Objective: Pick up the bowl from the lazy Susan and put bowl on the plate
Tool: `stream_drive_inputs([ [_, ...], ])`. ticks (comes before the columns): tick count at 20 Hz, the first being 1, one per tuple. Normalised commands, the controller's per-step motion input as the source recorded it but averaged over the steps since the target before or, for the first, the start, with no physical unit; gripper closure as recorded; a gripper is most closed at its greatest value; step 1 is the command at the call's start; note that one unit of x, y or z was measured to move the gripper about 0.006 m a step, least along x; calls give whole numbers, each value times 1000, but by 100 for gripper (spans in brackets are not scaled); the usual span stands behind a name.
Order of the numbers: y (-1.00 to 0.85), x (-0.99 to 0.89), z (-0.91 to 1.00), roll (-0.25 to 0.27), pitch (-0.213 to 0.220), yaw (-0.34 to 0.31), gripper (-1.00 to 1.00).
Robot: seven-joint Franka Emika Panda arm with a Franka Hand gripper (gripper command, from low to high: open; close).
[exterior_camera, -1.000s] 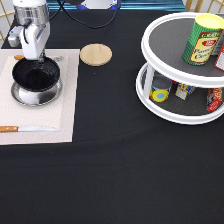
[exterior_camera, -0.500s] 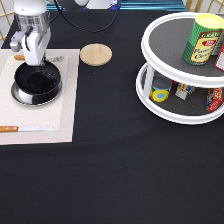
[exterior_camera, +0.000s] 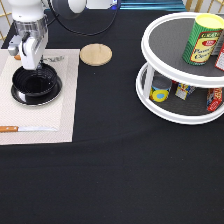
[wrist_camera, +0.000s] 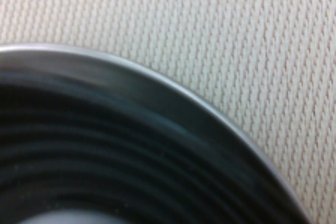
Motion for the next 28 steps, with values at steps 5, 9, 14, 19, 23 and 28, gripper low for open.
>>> stream_drive_inputs([
  [5,3,48,351,3,90,-8,-100],
  [9,214,44,911,-8,87,47,-100],
  [14,290,80,1000,-40,80,86,-100],
  [19,206,217,862,-57,147,78,-100],
  [23,4,44,42,0,33,0,-100],
  [28,0,0,0,0,0,0,-100],
])
